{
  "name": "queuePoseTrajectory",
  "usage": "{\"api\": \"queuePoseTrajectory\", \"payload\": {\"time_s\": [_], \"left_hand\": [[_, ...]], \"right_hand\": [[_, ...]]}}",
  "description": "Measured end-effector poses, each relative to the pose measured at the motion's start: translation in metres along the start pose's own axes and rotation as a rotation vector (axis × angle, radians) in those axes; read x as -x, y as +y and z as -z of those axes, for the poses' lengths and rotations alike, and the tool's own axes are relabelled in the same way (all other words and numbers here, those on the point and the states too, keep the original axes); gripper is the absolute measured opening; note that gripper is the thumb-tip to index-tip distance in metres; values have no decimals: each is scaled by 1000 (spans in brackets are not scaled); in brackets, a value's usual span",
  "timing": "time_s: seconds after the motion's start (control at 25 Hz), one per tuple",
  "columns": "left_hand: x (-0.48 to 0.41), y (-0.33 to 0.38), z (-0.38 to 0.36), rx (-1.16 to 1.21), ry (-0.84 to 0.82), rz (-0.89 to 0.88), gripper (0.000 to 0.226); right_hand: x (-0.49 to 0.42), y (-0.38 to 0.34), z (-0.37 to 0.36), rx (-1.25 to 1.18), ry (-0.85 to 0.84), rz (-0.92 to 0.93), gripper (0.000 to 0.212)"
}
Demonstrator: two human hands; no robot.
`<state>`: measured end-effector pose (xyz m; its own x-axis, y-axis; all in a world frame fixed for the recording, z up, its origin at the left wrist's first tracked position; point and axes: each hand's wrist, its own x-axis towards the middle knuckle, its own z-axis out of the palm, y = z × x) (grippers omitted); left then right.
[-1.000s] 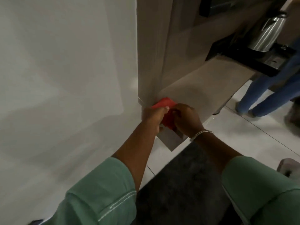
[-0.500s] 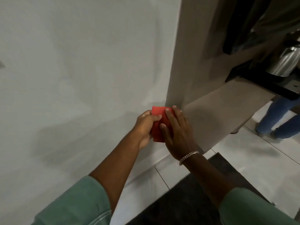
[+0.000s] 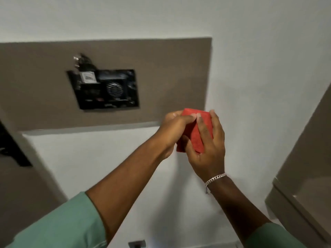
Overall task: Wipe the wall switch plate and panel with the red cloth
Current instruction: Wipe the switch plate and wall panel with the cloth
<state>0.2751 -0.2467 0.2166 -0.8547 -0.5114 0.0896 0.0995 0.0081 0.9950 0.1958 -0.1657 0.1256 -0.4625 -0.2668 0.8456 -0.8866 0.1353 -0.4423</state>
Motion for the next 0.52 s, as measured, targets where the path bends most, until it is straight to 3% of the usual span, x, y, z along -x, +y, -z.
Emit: {"api": "queuePoseTrajectory", "payload": {"time_s": [0.24,0.36,0.44,0.52], "left_hand": [[55,80,102,-187,345,-451,42],[70,90,156,-330,534,-762,41],[70,84,195,-501,689,-892,49],[60,74,233,-801,732,-959,58]], "right_hand": [[-54,-119,-69,-86,102,152,56],[-69,-149,-99,-51,92,105,53],[-66,-157,-114,3,81,66,51],[-63,-160,-123,87,91,20,56]]}}
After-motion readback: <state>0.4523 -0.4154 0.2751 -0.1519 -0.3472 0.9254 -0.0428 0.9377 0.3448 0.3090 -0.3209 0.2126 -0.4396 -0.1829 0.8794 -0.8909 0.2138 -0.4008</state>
